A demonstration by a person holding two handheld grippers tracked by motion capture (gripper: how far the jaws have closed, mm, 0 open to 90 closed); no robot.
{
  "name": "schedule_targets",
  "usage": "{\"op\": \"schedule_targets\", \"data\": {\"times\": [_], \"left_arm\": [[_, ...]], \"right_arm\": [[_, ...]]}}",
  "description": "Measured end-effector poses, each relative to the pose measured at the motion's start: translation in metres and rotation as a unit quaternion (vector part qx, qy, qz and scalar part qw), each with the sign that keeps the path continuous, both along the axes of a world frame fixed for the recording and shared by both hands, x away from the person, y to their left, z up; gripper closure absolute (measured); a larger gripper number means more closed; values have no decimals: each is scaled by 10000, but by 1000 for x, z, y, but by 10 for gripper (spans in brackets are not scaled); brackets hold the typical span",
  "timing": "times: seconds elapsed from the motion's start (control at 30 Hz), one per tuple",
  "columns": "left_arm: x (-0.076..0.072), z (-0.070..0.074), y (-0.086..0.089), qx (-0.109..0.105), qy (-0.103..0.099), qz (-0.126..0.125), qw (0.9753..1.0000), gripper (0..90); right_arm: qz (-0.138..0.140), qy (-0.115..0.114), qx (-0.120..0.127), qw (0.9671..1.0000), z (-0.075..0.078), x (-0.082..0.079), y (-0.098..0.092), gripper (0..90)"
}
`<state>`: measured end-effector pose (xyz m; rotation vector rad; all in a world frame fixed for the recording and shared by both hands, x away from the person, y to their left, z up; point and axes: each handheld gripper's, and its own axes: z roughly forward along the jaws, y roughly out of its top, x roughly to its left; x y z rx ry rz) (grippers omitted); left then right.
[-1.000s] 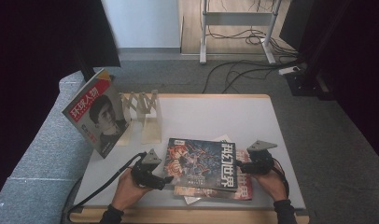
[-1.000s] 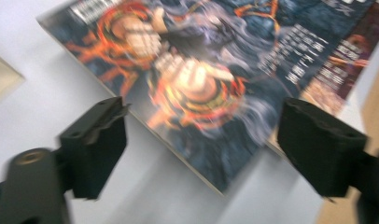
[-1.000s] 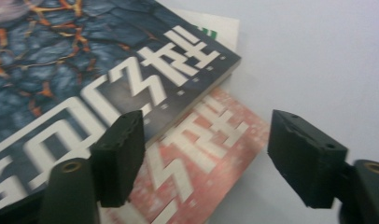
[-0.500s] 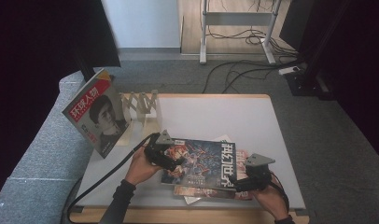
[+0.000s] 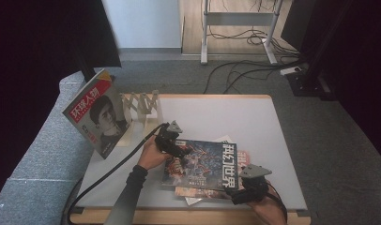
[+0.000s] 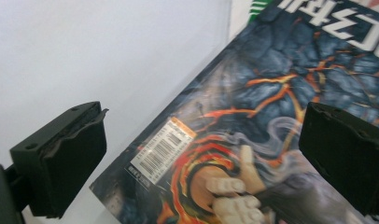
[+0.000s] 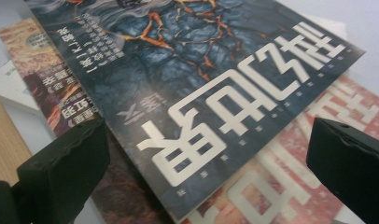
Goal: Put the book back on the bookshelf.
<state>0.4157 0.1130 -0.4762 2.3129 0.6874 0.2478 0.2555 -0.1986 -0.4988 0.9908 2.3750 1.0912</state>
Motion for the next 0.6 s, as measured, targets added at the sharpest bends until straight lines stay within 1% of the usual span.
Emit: {"op": "schedule_targets", "data": {"times": [0.03,0.07,0.1,0.17,0.2,0.3,0.33,0.37,0.4,0.43,0.47,0.5,0.53,0.57,0.6], "left_arm": [[3,-3,0,6,44,3,10000,5],[3,-3,0,6,44,3,10000,1],[8,-8,1,45,108,15,9999,1],[9,-10,2,46,128,21,9999,1],[12,-13,1,23,135,30,9999,1],[15,-16,1,-4,165,31,9999,1],[18,-20,1,-4,256,8,9997,1],[18,-20,1,-4,256,8,9997,1],[19,-24,0,-38,347,-48,9994,0],[19,-24,0,-38,347,-48,9994,3],[20,-24,0,-94,421,-79,9990,12],[20,-24,0,-94,421,-79,9990,34],[19,-23,1,-122,450,-107,9989,34],[17,-23,1,-127,445,-117,9989,65],[13,-22,0,-88,400,-122,9991,82]], "right_arm": [[9,7,-1,10000,-1,-1,0,0],[9,7,-1,10000,-1,-1,0,0],[10,46,-23,10000,-4,-2,1,0],[21,25,-35,10000,-6,-3,2,0],[12,47,-18,10000,-9,-3,2,0],[8,54,-37,10000,-11,-4,3,0],[-12,63,-41,10000,-13,-4,4,0],[-12,63,-41,10000,-13,-4,4,0],[-23,69,-81,9999,-15,-3,5,0],[-32,69,-100,9999,-16,-3,6,0],[-35,58,-150,9999,-17,-2,6,0],[-35,58,-150,9999,-17,-2,6,0],[-49,54,-175,9998,-17,-2,5,0],[-78,58,-130,9999,-18,-1,5,3],[-104,38,-117,9999,-18,0,4,1]]}}
